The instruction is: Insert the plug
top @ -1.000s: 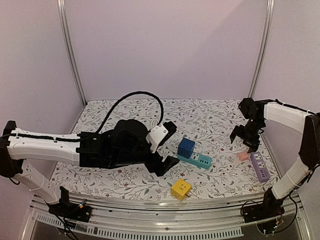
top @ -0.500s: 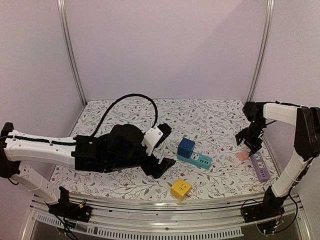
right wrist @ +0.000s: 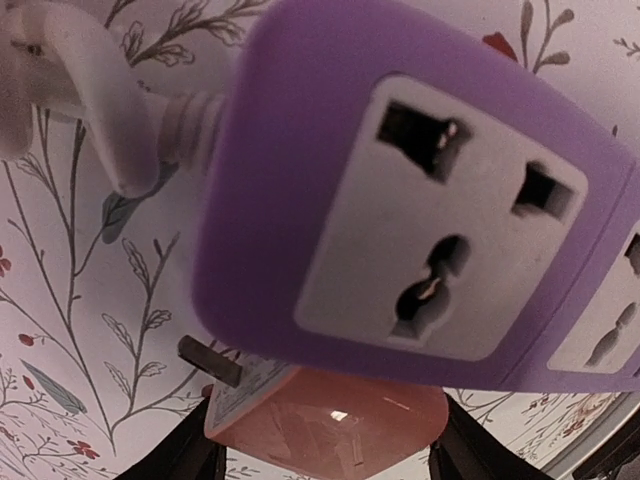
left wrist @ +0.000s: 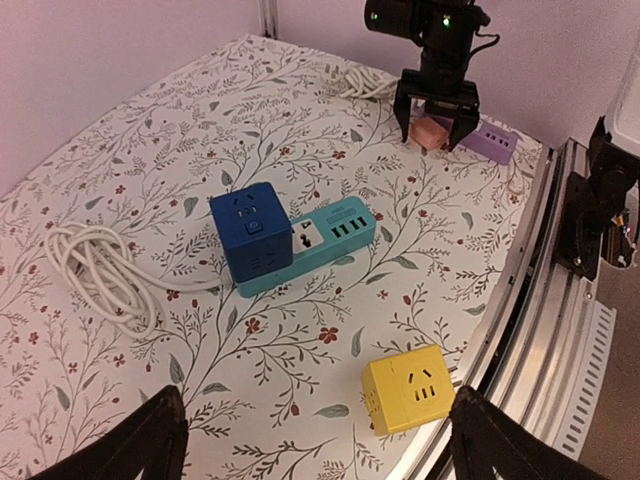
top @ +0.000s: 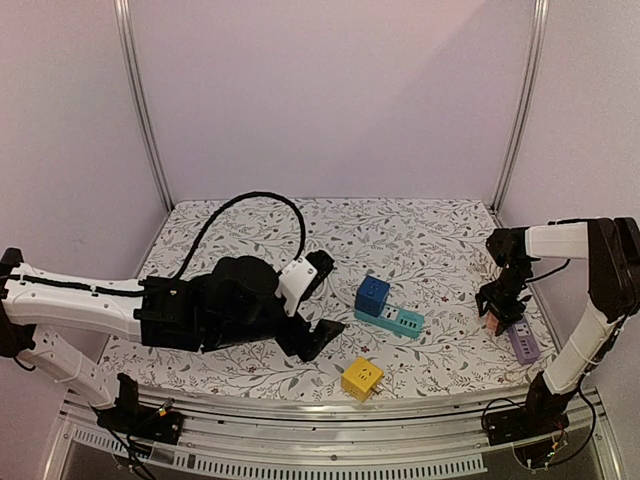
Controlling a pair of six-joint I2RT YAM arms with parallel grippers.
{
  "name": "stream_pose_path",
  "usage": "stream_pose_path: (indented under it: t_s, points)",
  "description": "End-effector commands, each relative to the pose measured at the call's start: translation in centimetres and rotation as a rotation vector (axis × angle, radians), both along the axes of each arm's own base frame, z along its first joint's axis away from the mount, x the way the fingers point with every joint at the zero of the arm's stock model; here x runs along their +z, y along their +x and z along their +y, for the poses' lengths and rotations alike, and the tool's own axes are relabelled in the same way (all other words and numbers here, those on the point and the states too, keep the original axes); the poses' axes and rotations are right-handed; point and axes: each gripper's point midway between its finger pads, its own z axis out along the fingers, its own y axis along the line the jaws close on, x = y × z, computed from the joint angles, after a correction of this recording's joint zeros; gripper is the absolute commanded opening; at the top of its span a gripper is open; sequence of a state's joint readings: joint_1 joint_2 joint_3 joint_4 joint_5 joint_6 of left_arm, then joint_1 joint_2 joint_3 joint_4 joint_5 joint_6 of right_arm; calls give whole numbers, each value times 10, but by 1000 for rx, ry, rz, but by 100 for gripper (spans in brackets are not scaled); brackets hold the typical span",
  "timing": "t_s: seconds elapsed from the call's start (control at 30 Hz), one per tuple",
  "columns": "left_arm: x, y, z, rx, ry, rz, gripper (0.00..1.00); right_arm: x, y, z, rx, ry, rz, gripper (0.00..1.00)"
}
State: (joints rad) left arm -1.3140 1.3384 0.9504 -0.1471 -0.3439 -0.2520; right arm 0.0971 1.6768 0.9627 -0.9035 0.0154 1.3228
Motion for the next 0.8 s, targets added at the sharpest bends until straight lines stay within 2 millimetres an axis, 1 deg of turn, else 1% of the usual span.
stream_pose_path:
  t_s: [0.0, 0.13, 0.3, 0.33, 0.37, 0.4, 0.47, 0.5, 0.53, 0.57, 0.63, 0.67, 0.77]
  points:
    - [0, -10, -4, -18, -11, 12, 91, -1, 17, -2, -38, -7, -73, 68]
    - [3, -15, -9, -35, -15, 12, 90, 8, 28, -7, 3, -34, -102, 70]
    - [0, -17, -13, -40, -12, 18, 90, 34, 38, -18, 96, -107, -130, 80]
    - [-2, -18, -14, -42, -10, 18, 90, 39, 44, -18, 110, -109, -163, 81]
    - [-2, -19, -15, -46, -9, 19, 90, 42, 52, -14, 144, -92, -206, 83]
    - [-4, -19, -15, -47, -7, 20, 90, 48, 59, -6, 189, -48, -260, 84]
    - [-4, -19, -17, -53, -4, 19, 90, 58, 69, 3, 342, -20, -314, 88]
    - [-5, -20, -19, -57, -3, 18, 90, 60, 68, 2, 386, -30, -300, 89]
    - [-5, -20, -20, -61, -2, 16, 90, 61, 65, -4, 434, -66, -268, 90]
    - [-5, -20, -21, -67, 0, 13, 90, 57, 61, -10, 461, -98, -230, 90]
    - [-5, -21, -24, -78, 6, 9, 90, 52, 57, -16, 534, -134, -212, 90]
    - [-4, -21, -26, -85, 6, 8, 90, 51, 58, -15, 563, -133, -227, 89]
    - [-4, -23, -31, -104, 12, 10, 90, 49, 67, 0, 719, -93, -318, 87]
